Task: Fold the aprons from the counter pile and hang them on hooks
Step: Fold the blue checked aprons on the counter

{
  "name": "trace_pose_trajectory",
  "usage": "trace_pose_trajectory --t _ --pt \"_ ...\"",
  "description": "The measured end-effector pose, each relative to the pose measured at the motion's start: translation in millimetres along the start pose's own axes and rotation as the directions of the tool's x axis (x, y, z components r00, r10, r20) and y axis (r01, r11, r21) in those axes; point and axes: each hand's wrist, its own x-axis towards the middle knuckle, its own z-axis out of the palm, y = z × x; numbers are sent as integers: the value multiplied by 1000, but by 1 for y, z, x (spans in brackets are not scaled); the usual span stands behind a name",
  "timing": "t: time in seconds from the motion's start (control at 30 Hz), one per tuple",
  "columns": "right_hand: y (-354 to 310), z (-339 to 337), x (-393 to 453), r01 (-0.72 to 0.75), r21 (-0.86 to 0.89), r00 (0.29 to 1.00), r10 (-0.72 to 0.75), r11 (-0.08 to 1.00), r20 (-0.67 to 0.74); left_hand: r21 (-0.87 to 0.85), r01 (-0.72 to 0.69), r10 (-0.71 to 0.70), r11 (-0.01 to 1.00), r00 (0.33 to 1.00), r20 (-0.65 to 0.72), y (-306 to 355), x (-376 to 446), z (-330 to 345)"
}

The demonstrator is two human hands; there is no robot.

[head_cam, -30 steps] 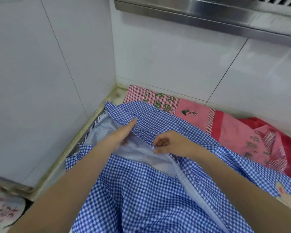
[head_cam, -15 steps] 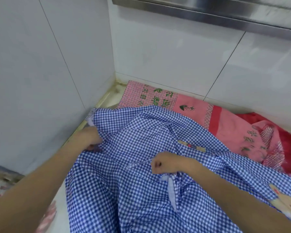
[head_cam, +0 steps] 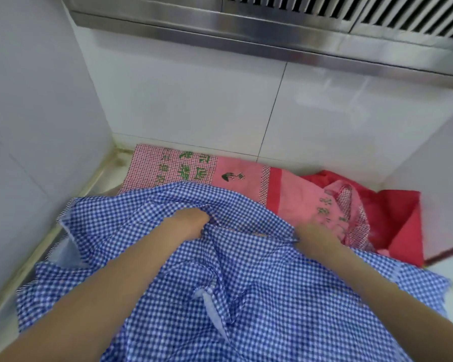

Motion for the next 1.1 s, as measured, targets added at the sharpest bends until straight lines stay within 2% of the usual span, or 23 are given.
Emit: trace_pose_trajectory --t 0.1,0.17,0.23,0.27,0.3,0.33,0.37,0.4,0.43,0.47,0.53,0.6,0.7,0.77,0.83,0.9,0.97,1.0,1.07,1.1 --pt "37 -18 25 -149 68 975 158 986 -158 -55 114 -120 992 982 -146 -18 4 -16" --pt "52 -25 41 -256 139 918 286 957 -276 -102 159 -179 982 954 -241 -32 6 -25" --pt "54 -25 48 -319 221 847 381 922 -370 -99 225 -244 969 935 -256 -42 5 -31" --pt "50 -23 48 -266 237 832 347 934 -432 -77 266 -277 961 930 -242 -46 4 -32" --pt "41 -20 45 -158 212 827 247 964 -506 -45 305 -307 951 926 -220 -48 3 -31" --pt "29 -15 39 -3 161 833 91 987 -546 -16 331 -327 944 924 -196 -49 3 -30" --pt "14 -7 29 181 143 850 -82 973 -521 -4 337 -333 941 927 -170 -49 3 -29" --pt "1 5 17 332 167 885 -245 929 -397 -15 329 -327 944 934 -146 -47 5 -26" --pt "-9 17 7 406 182 905 -366 896 -216 -35 319 -321 947 939 -125 -43 6 -25" --pt "-13 30 0 415 152 910 -410 897 -59 -48 313 -317 948 942 -109 -38 6 -24" --pt "-7 51 -2 300 42 948 -302 953 97 -47 303 -307 952 945 -114 -29 10 -24" --pt "13 62 1 85 11 981 -86 996 175 -42 318 -320 947 935 -151 -24 13 -24" --pt "58 76 -1 -170 2 953 164 985 256 29 416 -406 909 899 -165 -18 11 -23" --pt "86 78 -6 -270 -21 946 270 963 180 104 469 -453 877 880 -143 -14 7 -25" --pt "110 69 -7 -344 -55 939 343 937 -33 138 493 -479 859 869 -120 -9 6 -26" --pt "133 53 -5 -428 -74 880 397 901 -262 110 472 -462 875 881 -104 -2 8 -29" --pt "161 40 2 -487 -64 820 430 871 -379 29 393 -388 919 916 -97 7 13 -34" --pt "174 33 5 -506 -43 818 464 861 -340 -35 323 -325 946 940 -104 12 15 -36" --pt "192 21 11 -543 -43 832 530 839 -162 -204 158 -190 966 971 -145 32 19 -39" --pt "192 16 12 -490 -52 869 484 870 -100 -266 83 -133 960 976 -175 42 20 -39"
